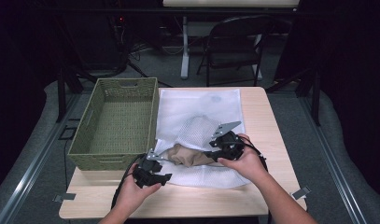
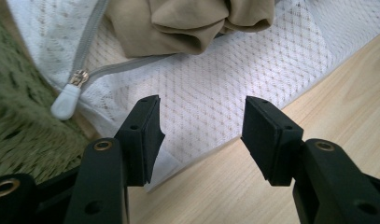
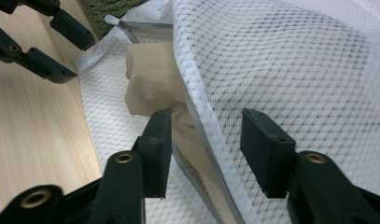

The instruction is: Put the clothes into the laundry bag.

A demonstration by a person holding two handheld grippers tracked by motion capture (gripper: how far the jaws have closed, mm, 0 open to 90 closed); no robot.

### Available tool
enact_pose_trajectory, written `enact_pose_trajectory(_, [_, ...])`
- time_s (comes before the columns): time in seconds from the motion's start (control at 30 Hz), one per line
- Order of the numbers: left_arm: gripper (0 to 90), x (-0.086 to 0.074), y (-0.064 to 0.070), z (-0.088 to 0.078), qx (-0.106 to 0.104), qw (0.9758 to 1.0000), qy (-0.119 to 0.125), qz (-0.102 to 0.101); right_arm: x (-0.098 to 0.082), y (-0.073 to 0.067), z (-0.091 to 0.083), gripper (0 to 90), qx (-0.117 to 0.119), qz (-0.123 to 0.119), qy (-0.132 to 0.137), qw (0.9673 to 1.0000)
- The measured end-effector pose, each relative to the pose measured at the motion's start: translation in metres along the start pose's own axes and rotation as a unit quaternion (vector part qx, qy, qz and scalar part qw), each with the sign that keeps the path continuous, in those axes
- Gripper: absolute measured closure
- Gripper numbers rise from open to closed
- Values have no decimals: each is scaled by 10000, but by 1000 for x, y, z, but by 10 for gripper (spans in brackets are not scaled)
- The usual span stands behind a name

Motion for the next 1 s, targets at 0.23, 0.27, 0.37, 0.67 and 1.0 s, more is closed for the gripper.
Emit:
enact_pose_trajectory(0.23, [461,-3,-4,-4,2,9999,107,1,-12,-7,-11,467,-210,135,164,9996])
enact_pose_trajectory(0.27, [459,-3,-4,-4,-17,9999,125,-16,-15,-9,-12,461,-311,115,197,9993])
enact_pose_trajectory(0.37, [459,-5,-6,-5,13,9999,121,-26,-18,-13,-14,461,-390,109,254,9989])
enact_pose_trajectory(0.67, [401,-13,-4,-5,-13,9999,-90,-111,-32,-23,-23,469,-498,239,300,9980])
enact_pose_trajectory(1.0, [407,-25,-7,-8,86,9996,-233,-124,-60,-34,-27,453,-634,362,332,9968])
Point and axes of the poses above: each handheld gripper's, and its own axes: z roughly forward along the jaws, x roughly out of its top, y roughly to its right, the point moved 4 cm from there along z, roughly forward along the jaws, and after that the axes turned 5 degrees about -z, right-handed, at the moved point
